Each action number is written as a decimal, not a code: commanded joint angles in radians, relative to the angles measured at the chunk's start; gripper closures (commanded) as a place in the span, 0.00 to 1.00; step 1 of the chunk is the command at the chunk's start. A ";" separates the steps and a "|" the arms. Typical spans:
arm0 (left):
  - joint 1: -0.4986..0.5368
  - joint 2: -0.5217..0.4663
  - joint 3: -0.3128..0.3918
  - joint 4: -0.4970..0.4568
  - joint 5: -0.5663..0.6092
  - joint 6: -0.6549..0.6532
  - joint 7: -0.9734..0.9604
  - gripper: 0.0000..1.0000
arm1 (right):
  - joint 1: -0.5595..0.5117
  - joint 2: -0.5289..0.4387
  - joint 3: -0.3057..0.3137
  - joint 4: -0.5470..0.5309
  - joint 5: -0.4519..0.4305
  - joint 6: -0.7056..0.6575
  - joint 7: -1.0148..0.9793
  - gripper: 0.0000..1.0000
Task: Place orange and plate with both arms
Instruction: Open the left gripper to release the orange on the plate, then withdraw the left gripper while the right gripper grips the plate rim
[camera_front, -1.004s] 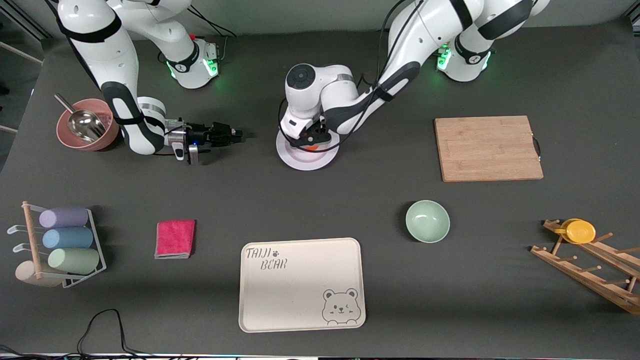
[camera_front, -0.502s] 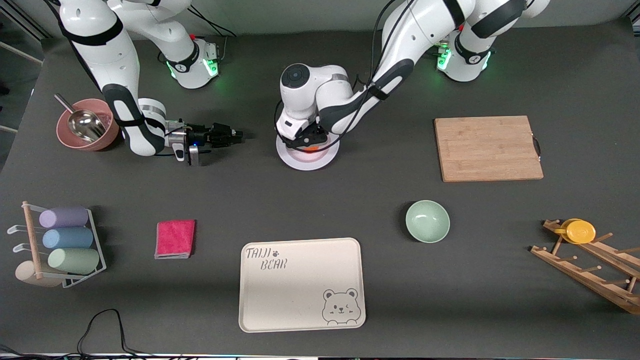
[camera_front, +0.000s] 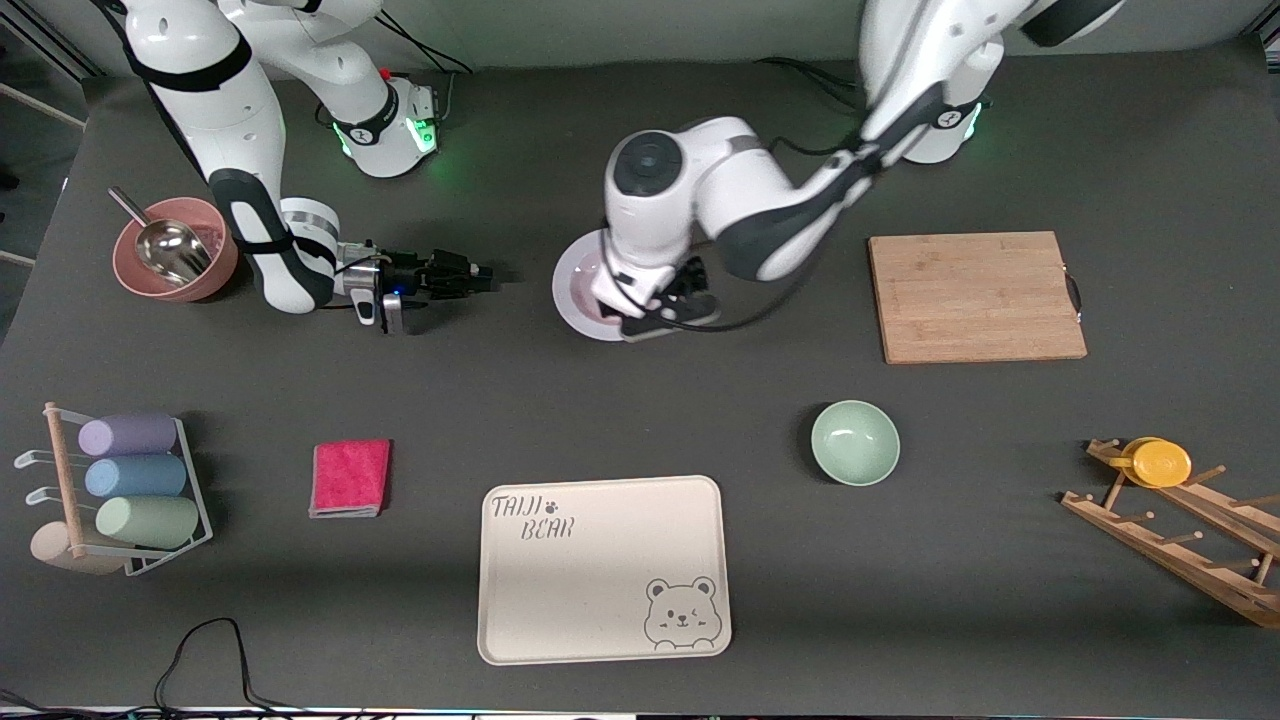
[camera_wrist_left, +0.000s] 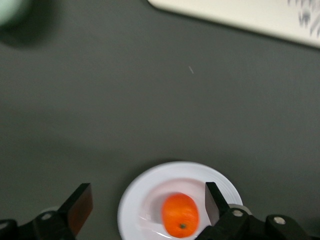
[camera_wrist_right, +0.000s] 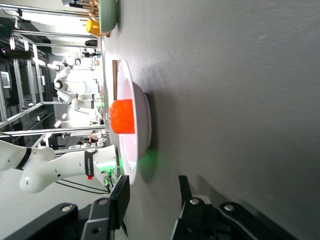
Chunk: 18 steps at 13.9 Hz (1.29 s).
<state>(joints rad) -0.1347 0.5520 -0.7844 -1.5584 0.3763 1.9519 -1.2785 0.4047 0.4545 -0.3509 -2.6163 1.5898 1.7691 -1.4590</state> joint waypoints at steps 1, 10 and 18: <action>0.148 -0.086 -0.030 0.055 -0.037 -0.170 0.127 0.00 | 0.011 0.021 0.052 0.021 0.088 0.001 -0.030 0.53; 0.529 -0.190 -0.019 0.132 -0.062 -0.441 0.725 0.00 | 0.189 0.104 0.128 0.134 0.406 0.069 -0.026 0.53; 0.221 -0.486 0.739 -0.058 -0.341 -0.377 1.358 0.00 | 0.220 0.109 0.133 0.147 0.432 0.066 -0.012 0.56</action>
<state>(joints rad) 0.2054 0.2062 -0.2068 -1.4511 0.0702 1.5106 -0.0092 0.6164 0.5395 -0.2211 -2.4869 2.0020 1.8309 -1.4675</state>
